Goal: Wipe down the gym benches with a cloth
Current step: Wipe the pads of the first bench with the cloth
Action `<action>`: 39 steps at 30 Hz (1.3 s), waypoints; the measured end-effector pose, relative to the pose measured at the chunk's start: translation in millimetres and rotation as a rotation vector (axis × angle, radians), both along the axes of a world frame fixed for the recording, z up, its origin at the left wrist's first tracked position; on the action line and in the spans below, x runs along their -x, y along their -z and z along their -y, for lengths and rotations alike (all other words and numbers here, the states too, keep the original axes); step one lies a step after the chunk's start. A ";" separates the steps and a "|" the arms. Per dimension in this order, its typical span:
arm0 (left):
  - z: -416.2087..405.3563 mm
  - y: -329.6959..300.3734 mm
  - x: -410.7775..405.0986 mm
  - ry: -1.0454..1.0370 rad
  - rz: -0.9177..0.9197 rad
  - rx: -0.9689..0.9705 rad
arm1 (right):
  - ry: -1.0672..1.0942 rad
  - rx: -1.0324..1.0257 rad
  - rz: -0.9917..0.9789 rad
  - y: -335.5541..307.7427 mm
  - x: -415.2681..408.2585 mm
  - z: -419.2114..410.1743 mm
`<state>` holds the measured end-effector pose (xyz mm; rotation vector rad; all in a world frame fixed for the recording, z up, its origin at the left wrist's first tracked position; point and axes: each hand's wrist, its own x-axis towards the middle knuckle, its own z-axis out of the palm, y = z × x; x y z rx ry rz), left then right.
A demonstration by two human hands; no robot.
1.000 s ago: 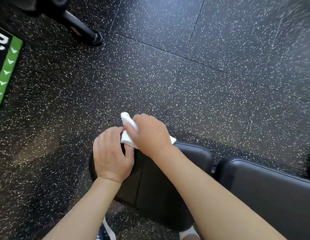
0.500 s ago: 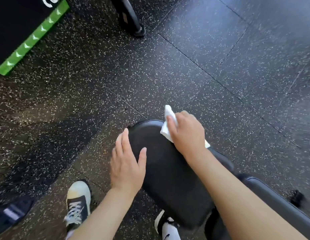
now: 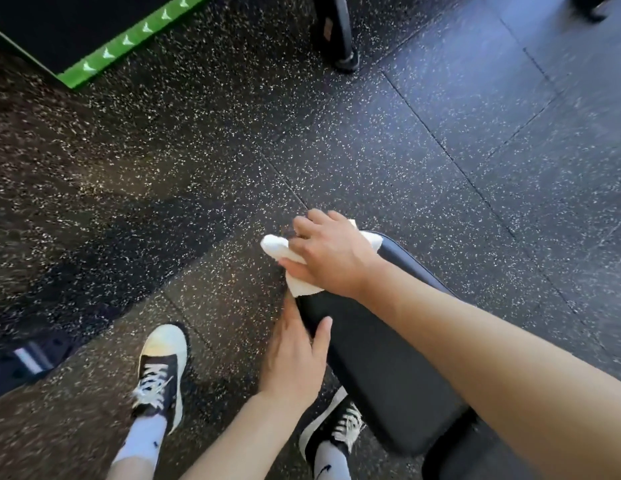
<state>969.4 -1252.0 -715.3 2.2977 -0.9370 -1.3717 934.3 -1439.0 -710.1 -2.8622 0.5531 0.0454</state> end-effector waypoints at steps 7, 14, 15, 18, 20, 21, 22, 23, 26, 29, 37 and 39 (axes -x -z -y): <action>3.3 3.6 -16.1 0.095 0.039 0.116 | 0.623 -0.058 0.079 7.8 33.9 22.3; 52.5 2.5 -32.0 0.284 0.171 0.249 | 0.487 0.029 0.207 9.5 101.0 -34.1; 61.9 1.6 -29.6 0.349 0.240 0.270 | 0.494 0.034 0.203 10.4 118.2 -39.5; 88.4 -2.2 -7.9 0.592 0.495 0.301 | 0.589 0.060 0.214 11.0 169.6 -41.4; 105.7 -4.0 11.8 0.711 0.607 0.292 | 0.711 0.050 0.233 11.4 199.6 -38.0; 114.6 -3.5 22.0 0.770 0.644 0.298 | 0.777 0.032 0.239 11.8 211.5 -37.1; 123.1 -3.0 32.5 0.831 0.671 0.309 | 0.829 0.007 0.246 12.0 220.3 -37.3; 131.8 -3.0 43.7 0.895 0.684 0.323 | 0.864 -0.020 0.252 12.1 226.7 -37.9; 156.9 -1.7 85.1 1.088 0.641 0.371 | 0.932 -0.142 0.229 9.7 241.9 -35.5; 177.6 -1.0 117.2 1.252 0.619 0.327 | 1.047 -0.349 0.122 9.3 268.6 -26.4; 182.3 6.0 121.6 1.269 0.622 0.372 | 1.289 -0.338 0.123 1.3 284.3 -58.8; 182.3 8.8 122.6 1.248 0.621 0.418 | 1.387 -0.365 0.155 4.5 281.9 -51.3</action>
